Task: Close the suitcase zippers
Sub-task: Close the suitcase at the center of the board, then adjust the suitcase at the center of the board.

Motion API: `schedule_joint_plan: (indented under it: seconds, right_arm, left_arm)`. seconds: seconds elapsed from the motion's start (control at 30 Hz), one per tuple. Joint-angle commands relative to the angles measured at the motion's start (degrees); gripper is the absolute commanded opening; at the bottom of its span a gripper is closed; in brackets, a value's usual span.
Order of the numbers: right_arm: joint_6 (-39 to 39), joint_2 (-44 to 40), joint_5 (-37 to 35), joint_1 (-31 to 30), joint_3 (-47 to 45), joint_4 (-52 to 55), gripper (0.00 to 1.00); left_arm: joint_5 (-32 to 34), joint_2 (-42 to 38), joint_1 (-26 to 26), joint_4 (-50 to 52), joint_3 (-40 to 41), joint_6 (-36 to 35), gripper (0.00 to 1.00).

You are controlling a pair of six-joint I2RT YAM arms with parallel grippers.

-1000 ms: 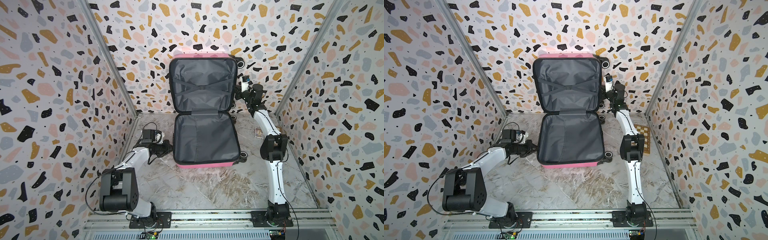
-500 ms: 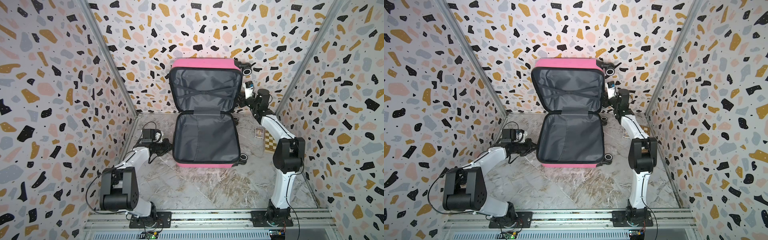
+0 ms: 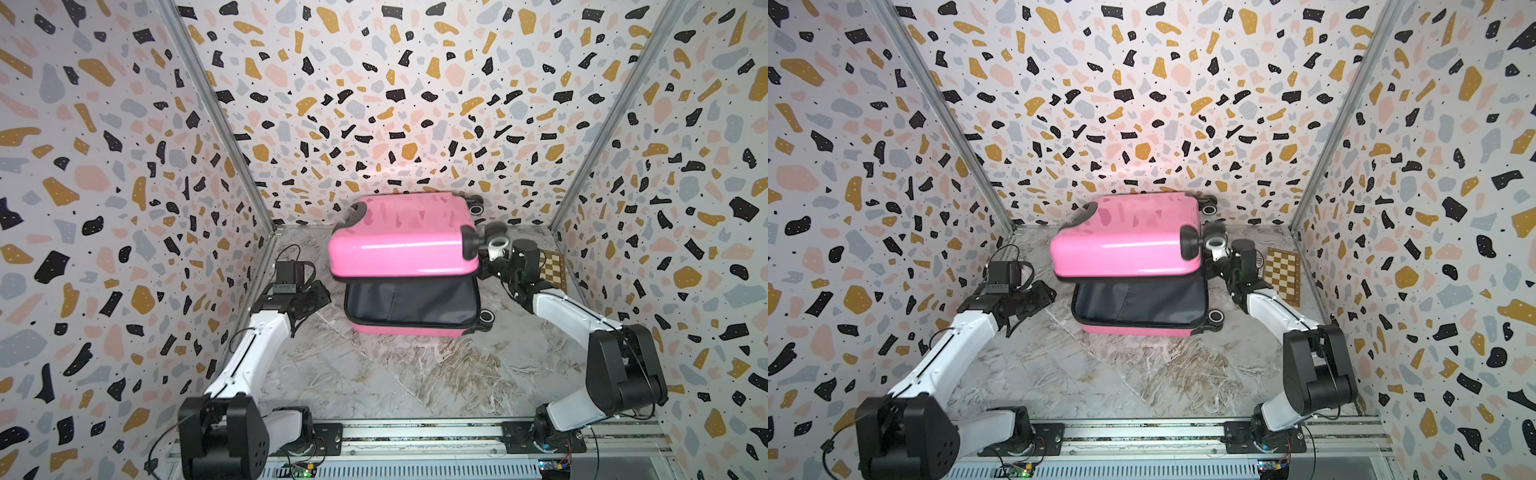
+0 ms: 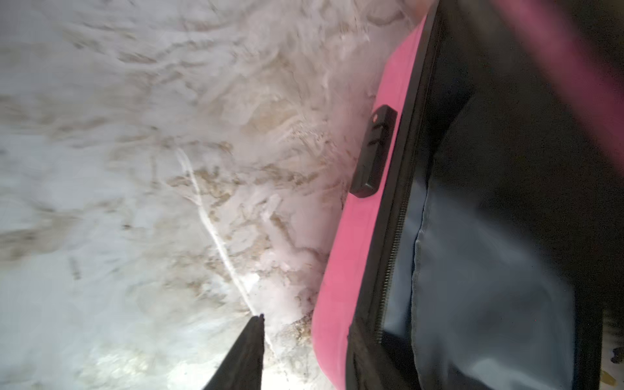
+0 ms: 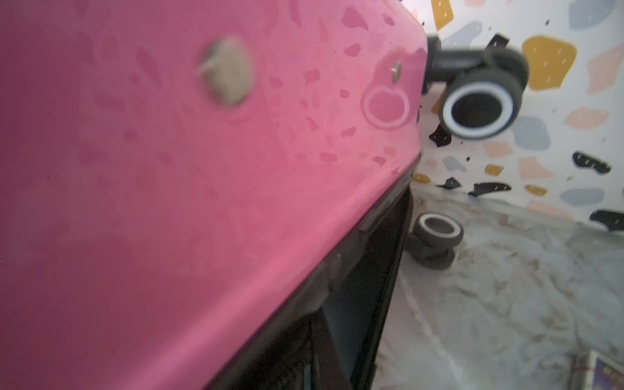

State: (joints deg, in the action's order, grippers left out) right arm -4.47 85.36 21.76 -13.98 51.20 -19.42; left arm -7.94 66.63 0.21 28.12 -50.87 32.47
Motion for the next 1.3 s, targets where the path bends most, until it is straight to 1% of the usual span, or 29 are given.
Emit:
schedule_joint_plan:
  seconds: [0.0,0.13,0.23,0.27,0.3,0.33,0.37,0.47,0.53,0.67,0.73,0.77,0.83,0.9,1.0,1.07,1.17,1.27]
  right_arm:
    - [-3.87,-5.68,-1.33,-2.57,-3.48,-3.60,0.00]
    - [-4.55,-9.06,-3.15,-3.51,-10.28,-1.42,0.00]
    - [-5.25,-12.05,-4.31,-3.77,-13.89,-1.04,0.01]
    - [-5.19,-12.84,-4.36,-3.75,-14.26,-0.42,0.05]
    - [-5.01,-13.77,-4.63,-3.86,-14.29,0.50,0.12]
    - [-4.66,-14.51,-4.99,-3.84,-13.95,1.83,0.21]
    - [-4.16,-15.30,-5.38,-3.84,-13.38,3.55,0.26]
    - [-2.33,-17.16,-7.25,-3.95,-11.54,8.21,0.33]
    - [-1.24,-18.85,-9.82,-3.87,-10.49,10.66,0.43]
    - [-0.63,-20.77,-16.30,-3.86,-9.06,14.54,0.46]
    - [-0.74,-19.93,-19.76,-3.85,-7.62,18.14,0.44]
    - [-0.32,-19.31,-19.80,-3.91,-7.08,19.76,0.43]
    - [1.41,-18.19,-17.72,-4.50,-6.01,23.18,0.42]
    - [2.22,-17.89,-16.91,-6.49,-5.13,25.99,0.42]
    - [0.50,-19.16,-15.69,-10.15,-5.16,28.23,0.42]
    - [-1.17,-20.03,-13.40,-13.40,-6.07,28.55,0.42]
    - [-3.14,-20.41,-13.85,-19.03,-6.70,29.84,0.42]
    - [-4.73,-20.33,-14.39,-23.92,-7.08,30.17,0.42]
  left_arm:
    - [5.98,-5.95,0.06,4.36,2.86,0.47,0.44]
    - [2.14,-11.19,0.08,6.64,3.86,-2.05,0.46]
    - [-0.98,-13.07,0.07,10.16,3.41,-3.85,0.47]
    - [-0.98,-13.76,0.08,11.66,3.10,-3.85,0.47]
    - [-0.98,-14.37,0.06,12.87,2.63,-3.85,0.47]
    - [-6.46,-14.97,0.06,14.11,2.13,-5.14,0.49]
    - [-9.43,-15.45,0.07,15.70,1.26,-6.72,0.50]
    - [-15.16,-16.74,-0.02,21.04,-1.07,-8.77,0.50]
    - [-19.91,-17.73,-0.03,23.66,-1.55,-9.81,0.51]
    - [-29.36,-18.29,-0.14,24.56,0.09,-9.57,0.48]
    - [-31.90,-18.36,-0.33,23.45,1.60,-8.33,0.46]
    - [-32.19,-18.45,-0.55,22.33,2.45,-7.70,0.46]
    - [-31.78,-18.07,-0.65,19.07,4.49,-5.82,0.45]
    - [-30.94,-17.09,-0.65,15.94,5.87,-3.97,0.45]
    - [-26.03,-15.50,-0.73,12.47,6.72,-0.08,0.43]
    - [-21.99,-14.15,-0.73,9.56,7.60,2.18,0.43]
    - [-19.76,-10.96,-0.73,2.93,8.99,4.81,0.44]
    - [-19.36,-6.25,-0.73,-3.76,8.81,6.56,0.43]
